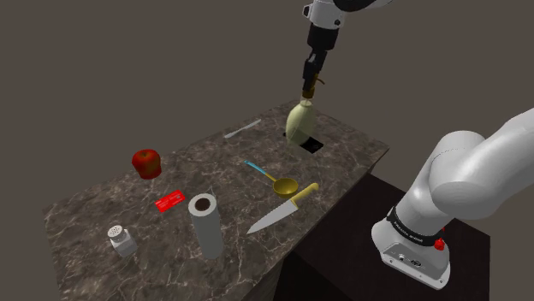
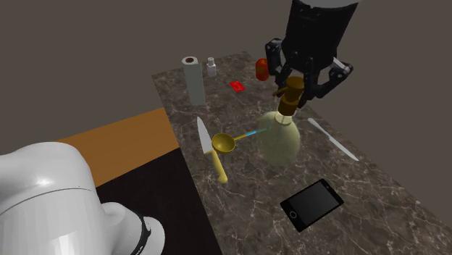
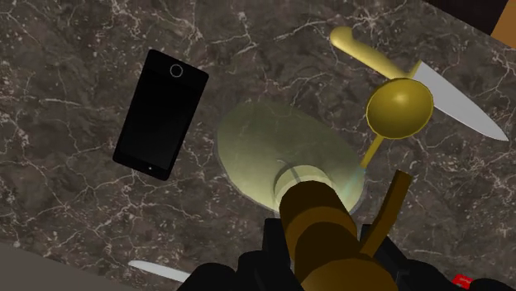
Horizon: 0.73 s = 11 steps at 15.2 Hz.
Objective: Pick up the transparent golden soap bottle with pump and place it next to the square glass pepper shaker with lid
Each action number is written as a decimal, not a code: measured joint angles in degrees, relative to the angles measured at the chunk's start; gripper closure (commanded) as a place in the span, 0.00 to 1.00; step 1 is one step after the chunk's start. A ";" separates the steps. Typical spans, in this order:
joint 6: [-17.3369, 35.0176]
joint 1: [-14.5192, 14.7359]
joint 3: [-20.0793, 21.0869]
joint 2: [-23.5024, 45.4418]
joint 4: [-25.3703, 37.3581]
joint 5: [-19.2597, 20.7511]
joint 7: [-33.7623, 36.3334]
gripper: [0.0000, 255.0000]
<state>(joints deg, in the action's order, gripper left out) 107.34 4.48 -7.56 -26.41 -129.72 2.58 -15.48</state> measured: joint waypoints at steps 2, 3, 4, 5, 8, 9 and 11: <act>-1.56 -0.02 0.03 -0.36 1.20 0.01 -0.03 1.00; -2.38 -0.02 0.05 -0.44 1.94 0.00 -0.05 1.00; -3.16 -0.04 0.00 -0.45 2.72 0.01 -0.15 1.00; -3.87 0.02 0.11 -0.30 3.57 -0.05 -0.03 1.00; -6.28 0.07 0.19 -0.09 6.20 -0.13 -0.05 1.00; -6.99 0.09 0.25 -0.14 6.85 -0.15 0.00 1.00; -8.41 0.09 0.24 -0.05 8.36 -0.16 -0.08 1.00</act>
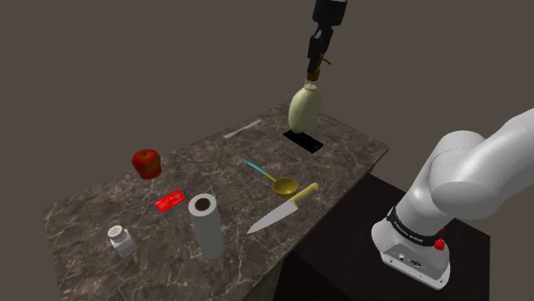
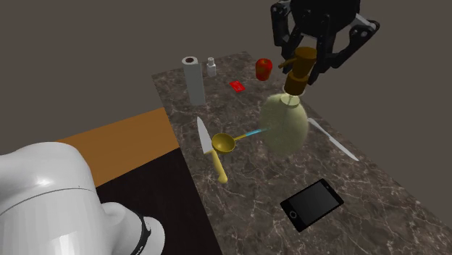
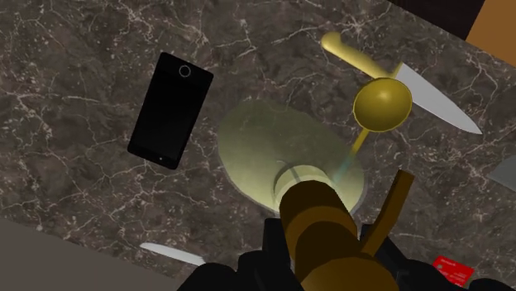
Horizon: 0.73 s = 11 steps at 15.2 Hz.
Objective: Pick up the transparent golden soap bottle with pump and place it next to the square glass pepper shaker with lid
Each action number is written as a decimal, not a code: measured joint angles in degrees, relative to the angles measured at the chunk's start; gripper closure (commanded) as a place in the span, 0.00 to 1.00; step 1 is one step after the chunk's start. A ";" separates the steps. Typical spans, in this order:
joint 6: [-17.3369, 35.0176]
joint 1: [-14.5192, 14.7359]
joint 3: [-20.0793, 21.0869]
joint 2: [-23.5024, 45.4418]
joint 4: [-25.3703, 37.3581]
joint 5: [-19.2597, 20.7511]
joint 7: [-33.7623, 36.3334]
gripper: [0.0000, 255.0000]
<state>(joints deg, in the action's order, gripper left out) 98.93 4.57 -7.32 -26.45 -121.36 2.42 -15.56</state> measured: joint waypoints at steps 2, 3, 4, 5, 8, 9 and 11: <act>-1.55 0.04 0.00 0.46 2.01 -0.06 -0.06 1.00; -2.33 0.06 0.06 0.48 2.82 -0.09 -0.02 1.00; -3.04 0.09 0.10 0.67 3.71 -0.13 0.02 1.00; -3.85 0.15 0.14 1.18 5.01 -0.21 0.04 1.00; -6.05 0.20 0.19 1.59 7.63 -0.28 0.03 1.00; -6.79 0.19 0.14 1.83 8.61 -0.29 -0.07 1.00; -8.46 0.22 0.16 2.21 10.66 -0.34 -0.09 1.00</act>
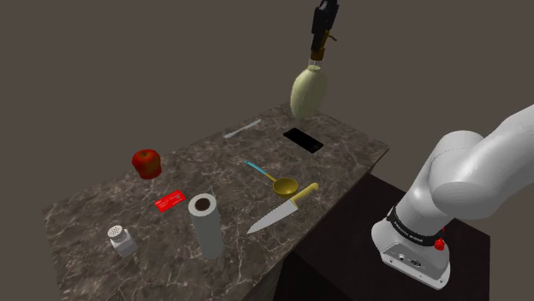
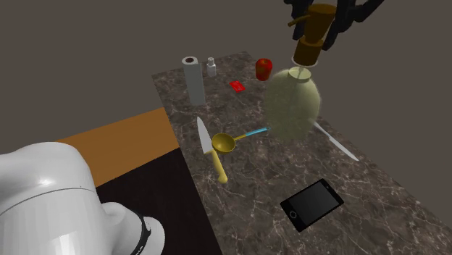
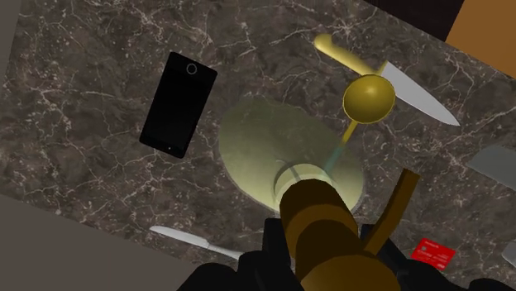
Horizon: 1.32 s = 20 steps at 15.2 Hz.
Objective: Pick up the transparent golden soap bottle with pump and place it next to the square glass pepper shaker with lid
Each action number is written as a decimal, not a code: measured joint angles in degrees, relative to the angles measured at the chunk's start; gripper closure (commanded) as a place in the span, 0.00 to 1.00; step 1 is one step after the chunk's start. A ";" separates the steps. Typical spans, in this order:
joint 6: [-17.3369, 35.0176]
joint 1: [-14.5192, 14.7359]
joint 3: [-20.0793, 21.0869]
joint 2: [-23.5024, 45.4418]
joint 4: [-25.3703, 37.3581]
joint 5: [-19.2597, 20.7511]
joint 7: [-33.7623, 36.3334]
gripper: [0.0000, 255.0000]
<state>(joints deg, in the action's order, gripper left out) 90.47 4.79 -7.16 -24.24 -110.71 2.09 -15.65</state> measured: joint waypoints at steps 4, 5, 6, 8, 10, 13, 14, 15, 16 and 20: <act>-3.04 0.08 0.03 1.04 4.07 -0.12 -0.04 1.00; -3.71 0.08 0.00 1.36 5.07 -0.15 -0.10 1.00; -4.62 0.11 0.06 1.48 6.11 -0.18 -0.05 1.00; -6.08 0.10 -0.07 2.17 8.26 -0.22 -0.26 1.00; -7.70 0.15 -0.08 3.15 10.83 -0.32 -0.29 1.00; -10.23 0.26 0.00 4.34 14.56 -0.48 -0.20 1.00; -11.05 0.25 -0.04 4.66 15.69 -0.50 -0.27 1.00; -11.63 0.29 0.00 5.03 16.64 -0.55 -0.20 1.00; -12.51 0.29 -0.09 5.78 18.27 -0.61 -0.34 1.00; -13.67 0.84 1.03 6.57 20.19 -0.94 1.29 1.00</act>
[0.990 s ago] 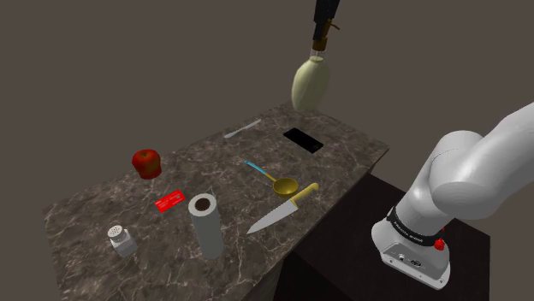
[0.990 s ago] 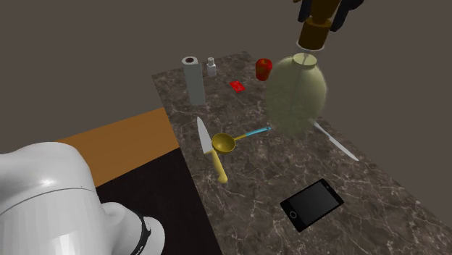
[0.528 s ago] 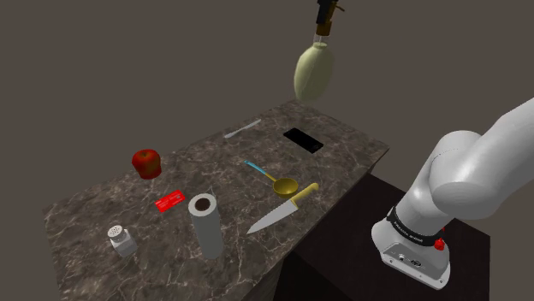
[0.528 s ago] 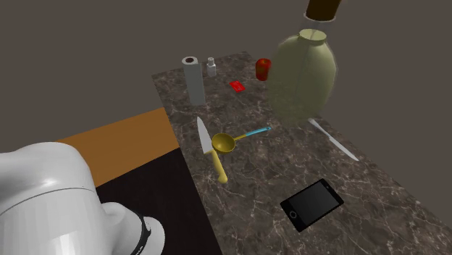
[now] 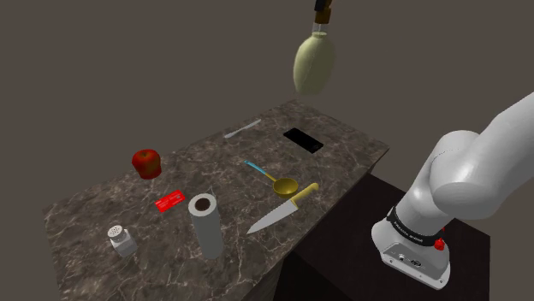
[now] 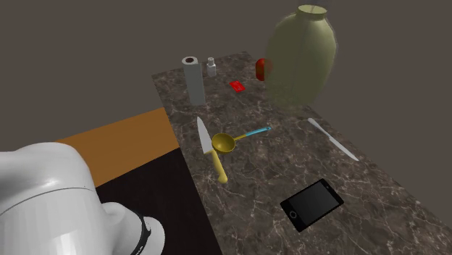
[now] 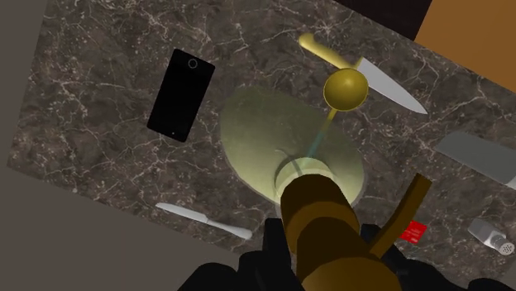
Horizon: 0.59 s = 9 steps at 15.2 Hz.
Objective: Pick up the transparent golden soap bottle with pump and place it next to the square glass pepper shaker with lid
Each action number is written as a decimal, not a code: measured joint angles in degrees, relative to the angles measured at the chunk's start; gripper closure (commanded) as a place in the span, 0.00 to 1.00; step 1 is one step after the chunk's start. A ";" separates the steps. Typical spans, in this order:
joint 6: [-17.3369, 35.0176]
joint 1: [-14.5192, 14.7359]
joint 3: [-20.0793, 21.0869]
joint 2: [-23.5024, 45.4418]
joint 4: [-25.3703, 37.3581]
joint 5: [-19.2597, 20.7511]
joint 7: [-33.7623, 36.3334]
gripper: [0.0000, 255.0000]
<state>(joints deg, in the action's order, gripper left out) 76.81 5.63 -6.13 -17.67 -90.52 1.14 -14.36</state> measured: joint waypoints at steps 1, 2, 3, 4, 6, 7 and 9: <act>0.37 0.38 0.82 0.01 -0.39 -0.18 1.19 1.00; 1.01 0.79 1.69 0.29 -0.76 -0.39 2.50 1.00; 1.69 1.16 2.51 0.21 -1.54 -0.54 3.72 1.00; 2.41 1.55 3.32 0.41 -2.06 -0.73 4.92 1.00; 3.59 2.55 5.34 1.04 -2.63 -1.14 7.91 1.00; 4.39 2.99 6.25 1.07 -3.39 -1.31 9.30 1.00; 5.88 3.78 7.82 1.79 -4.16 -1.57 11.66 1.00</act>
<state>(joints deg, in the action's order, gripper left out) 82.69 9.41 1.69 -15.88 -94.68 -0.43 -2.70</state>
